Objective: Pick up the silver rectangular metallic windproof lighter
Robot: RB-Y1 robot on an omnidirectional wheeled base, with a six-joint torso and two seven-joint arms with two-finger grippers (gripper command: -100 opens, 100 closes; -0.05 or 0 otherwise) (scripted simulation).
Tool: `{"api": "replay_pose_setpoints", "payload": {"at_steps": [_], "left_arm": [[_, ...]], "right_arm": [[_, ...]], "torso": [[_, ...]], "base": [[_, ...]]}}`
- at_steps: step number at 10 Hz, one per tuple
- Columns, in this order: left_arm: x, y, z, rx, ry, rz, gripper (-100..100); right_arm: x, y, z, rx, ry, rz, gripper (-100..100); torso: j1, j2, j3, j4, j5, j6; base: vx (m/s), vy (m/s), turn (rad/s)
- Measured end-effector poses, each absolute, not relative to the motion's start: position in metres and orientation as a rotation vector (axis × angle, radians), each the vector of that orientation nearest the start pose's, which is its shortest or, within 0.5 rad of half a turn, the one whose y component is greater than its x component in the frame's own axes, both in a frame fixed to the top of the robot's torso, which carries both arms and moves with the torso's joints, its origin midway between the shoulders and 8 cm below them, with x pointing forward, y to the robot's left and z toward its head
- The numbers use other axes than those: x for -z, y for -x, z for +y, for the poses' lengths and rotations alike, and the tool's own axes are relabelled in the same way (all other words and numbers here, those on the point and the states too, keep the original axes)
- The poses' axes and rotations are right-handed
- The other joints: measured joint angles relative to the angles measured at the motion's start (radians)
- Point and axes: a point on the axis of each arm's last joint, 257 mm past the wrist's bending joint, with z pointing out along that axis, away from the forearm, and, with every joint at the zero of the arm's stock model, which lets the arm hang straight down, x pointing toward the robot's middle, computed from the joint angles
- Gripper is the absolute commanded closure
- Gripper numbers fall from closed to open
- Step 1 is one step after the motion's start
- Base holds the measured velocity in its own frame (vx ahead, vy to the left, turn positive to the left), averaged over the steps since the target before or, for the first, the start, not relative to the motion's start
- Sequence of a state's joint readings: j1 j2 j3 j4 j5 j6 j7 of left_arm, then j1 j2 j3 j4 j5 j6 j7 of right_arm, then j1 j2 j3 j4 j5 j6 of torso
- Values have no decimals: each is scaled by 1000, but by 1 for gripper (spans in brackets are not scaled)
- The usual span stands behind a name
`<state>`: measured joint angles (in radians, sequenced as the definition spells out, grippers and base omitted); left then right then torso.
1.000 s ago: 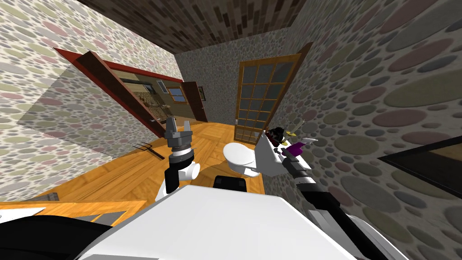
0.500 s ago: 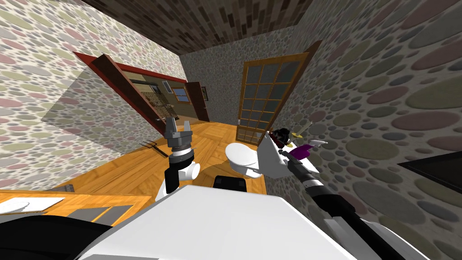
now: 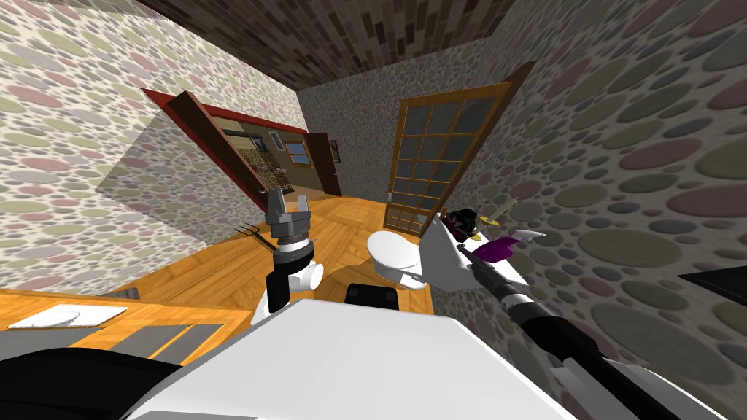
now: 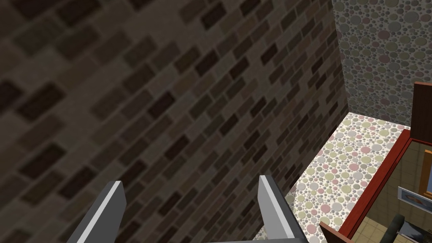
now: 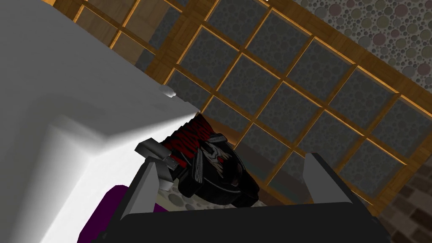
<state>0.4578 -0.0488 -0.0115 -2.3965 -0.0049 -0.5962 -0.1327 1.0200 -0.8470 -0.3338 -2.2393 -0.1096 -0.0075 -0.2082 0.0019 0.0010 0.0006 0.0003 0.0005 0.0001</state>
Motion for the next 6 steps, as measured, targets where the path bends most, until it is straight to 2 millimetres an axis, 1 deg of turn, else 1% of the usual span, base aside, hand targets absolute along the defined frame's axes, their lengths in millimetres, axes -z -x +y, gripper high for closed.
{"api": "replay_pose_setpoints", "payload": {"at_steps": [6], "left_arm": [[-102,-298,268,1240,451,421,0]], "right_arm": [[192,-292,-474,-471,-870,1838,-100]], "torso": [[-1,-1,0,0,0,0]], "base": [[0,21,38]]}}
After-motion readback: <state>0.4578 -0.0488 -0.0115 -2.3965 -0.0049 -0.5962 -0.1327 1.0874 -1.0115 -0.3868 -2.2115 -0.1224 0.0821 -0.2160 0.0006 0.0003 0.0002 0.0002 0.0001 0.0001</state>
